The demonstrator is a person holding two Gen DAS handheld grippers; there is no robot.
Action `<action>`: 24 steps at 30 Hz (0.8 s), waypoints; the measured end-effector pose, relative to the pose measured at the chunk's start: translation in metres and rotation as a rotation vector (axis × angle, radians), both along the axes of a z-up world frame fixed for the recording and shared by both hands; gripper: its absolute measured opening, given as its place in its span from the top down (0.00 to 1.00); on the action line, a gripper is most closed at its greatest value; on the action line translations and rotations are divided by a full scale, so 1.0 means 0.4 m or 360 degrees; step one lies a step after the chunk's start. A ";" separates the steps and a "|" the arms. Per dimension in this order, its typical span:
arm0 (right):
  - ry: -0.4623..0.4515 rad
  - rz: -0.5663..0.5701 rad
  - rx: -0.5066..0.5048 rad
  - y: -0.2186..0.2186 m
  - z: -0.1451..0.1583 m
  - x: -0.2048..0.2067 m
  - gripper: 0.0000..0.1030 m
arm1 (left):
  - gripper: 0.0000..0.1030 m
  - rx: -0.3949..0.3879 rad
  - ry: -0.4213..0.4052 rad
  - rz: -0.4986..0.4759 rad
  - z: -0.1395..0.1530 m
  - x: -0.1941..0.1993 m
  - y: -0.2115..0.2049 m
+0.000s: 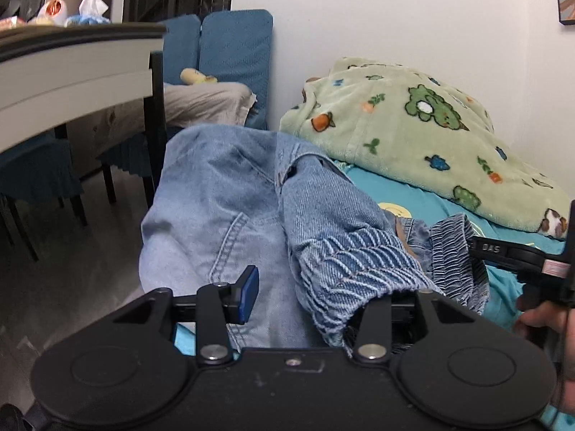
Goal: Fold clothes
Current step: 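Grasp the other jeans cuff with the right gripper while the left gripper holds its cuff, then lift both jeans cuffs and carry them toward the waistband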
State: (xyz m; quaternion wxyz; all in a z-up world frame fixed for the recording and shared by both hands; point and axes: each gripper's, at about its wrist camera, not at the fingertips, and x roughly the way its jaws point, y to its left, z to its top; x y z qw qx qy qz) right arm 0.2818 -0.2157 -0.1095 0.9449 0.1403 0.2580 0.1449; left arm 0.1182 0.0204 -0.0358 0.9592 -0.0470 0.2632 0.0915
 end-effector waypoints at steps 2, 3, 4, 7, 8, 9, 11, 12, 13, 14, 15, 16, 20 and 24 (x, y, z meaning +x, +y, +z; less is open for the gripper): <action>0.0022 -0.0025 0.0069 0.000 -0.012 0.010 0.71 | 0.61 -0.0016 0.0015 0.0001 -0.002 0.003 0.004; 0.0026 -0.0044 0.0123 -0.003 -0.016 0.010 0.78 | 0.61 -0.0024 0.0022 0.0002 -0.002 0.003 0.006; 0.0028 -0.0063 0.0162 -0.005 -0.018 0.008 0.89 | 0.61 -0.0032 0.0028 0.0002 -0.002 0.003 0.009; 0.0020 -0.0097 0.0221 -0.008 -0.009 -0.003 0.93 | 0.61 -0.0048 0.0031 0.0001 0.001 0.000 0.012; 0.0008 -0.0108 0.0229 -0.009 0.002 -0.008 0.93 | 0.61 -0.0049 0.0023 -0.0002 0.004 -0.003 0.012; -0.0011 -0.0115 0.0241 -0.010 0.015 -0.013 0.93 | 0.61 -0.0046 0.0014 -0.0006 0.007 -0.007 0.011; -0.0073 -0.0129 0.0243 -0.006 0.050 -0.034 0.94 | 0.61 -0.0043 0.0000 -0.0015 0.013 -0.014 0.008; -0.0112 -0.0133 0.0235 -0.003 0.070 -0.043 0.94 | 0.60 -0.0043 -0.0005 -0.0018 0.016 -0.018 0.007; -0.0153 -0.0137 0.0224 0.000 0.091 -0.052 0.94 | 0.60 -0.0043 -0.0011 -0.0022 0.018 -0.022 0.007; -0.0195 -0.0142 0.0217 0.005 0.114 -0.064 0.94 | 0.60 -0.0038 -0.0018 -0.0024 0.020 -0.027 0.006; -0.0233 -0.0153 0.0214 0.008 0.134 -0.075 0.94 | 0.59 -0.0033 -0.0025 -0.0027 0.022 -0.031 0.004; -0.0269 -0.0166 0.0213 0.009 0.153 -0.084 0.94 | 0.56 -0.0028 -0.0032 -0.0029 0.024 -0.036 0.003; -0.0417 -0.0282 0.0129 0.011 0.218 -0.127 0.94 | 0.53 0.0008 -0.0019 -0.0064 0.024 -0.046 -0.005; -0.0419 -0.0404 0.0034 -0.008 0.216 -0.124 0.94 | 0.53 0.0064 -0.0002 -0.0136 0.010 -0.053 -0.030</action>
